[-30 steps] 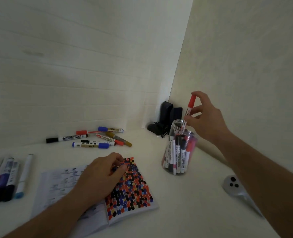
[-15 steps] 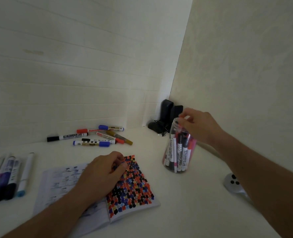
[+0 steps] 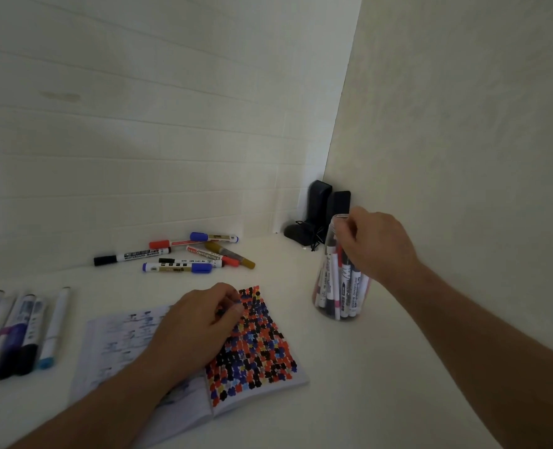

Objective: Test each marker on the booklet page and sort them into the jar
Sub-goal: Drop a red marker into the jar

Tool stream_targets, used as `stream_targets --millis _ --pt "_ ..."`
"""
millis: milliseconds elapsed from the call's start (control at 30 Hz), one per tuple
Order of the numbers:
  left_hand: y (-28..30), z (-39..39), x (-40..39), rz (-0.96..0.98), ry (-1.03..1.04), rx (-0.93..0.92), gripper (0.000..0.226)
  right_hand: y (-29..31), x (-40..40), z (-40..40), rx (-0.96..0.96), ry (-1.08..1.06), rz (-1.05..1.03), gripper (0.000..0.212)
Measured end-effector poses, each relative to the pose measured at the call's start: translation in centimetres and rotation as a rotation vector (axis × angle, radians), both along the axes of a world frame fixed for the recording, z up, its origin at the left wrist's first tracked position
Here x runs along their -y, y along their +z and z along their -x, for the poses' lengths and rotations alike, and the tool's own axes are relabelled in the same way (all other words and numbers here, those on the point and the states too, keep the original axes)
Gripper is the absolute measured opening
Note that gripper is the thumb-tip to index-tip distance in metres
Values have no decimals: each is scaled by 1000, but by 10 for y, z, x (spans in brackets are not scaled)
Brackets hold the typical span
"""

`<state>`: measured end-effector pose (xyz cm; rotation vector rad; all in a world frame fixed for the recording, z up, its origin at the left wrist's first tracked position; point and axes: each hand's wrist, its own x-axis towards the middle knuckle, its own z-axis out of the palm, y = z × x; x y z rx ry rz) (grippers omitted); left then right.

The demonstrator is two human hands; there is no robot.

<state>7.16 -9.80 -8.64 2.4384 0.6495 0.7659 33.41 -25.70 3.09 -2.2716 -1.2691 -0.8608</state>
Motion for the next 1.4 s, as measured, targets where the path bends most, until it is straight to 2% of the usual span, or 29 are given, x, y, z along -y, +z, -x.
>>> stream_targets --millis 100,233,300,367,400,433,533,600,667,767,900,967,1067,1267,1333,1400 --pt "0 -1 0 0 4 -6 11 -4 2 0 59 -50 79 57" --pt "1 -2 -1 2 10 -14 12 -6 -2 -5 75 -81 159 59" --pt "0 -2 -1 -44 43 -37 14 -9 -1 0 96 -37 -9 48" --pt "-2 -2 -2 -170 140 -130 19 -15 2 22 238 82 -220 27" --pt "-2 -1 -1 -207 180 -182 20 -20 0 36 265 170 -224 21" --pt "-2 -2 -2 -211 193 -229 20 -25 -5 53 196 271 -150 19" --pt "4 -5 -4 -113 133 -310 11 -51 -30 99 -396 405 152 17" --pt "11 -4 -9 24 84 -319 5 -74 -50 113 -688 425 147 15" --pt "20 0 -21 159 86 -293 5 -94 -65 117 -839 433 127 17" --pt "30 5 -56 178 213 -248 18 -106 -73 116 -868 434 157 17" --pt "31 2 -97 114 338 -401 46 -109 -70 111 -915 480 158 15" --pt "26 -3 -107 79 381 -446 47 -109 -69 108 -943 489 143 14" --pt "21 -17 -109 9 420 -480 38 -111 -66 106 -989 516 105 11" --pt "23 -36 -95 -199 387 -658 52 -108 -65 105 -1089 557 -3 9" --pt "22 -37 -104 -167 372 -732 69 -107 -65 105 -1102 557 -17 9" --pt "25 -39 -105 -117 398 -722 72 -107 -65 106 -1105 559 -17 9"
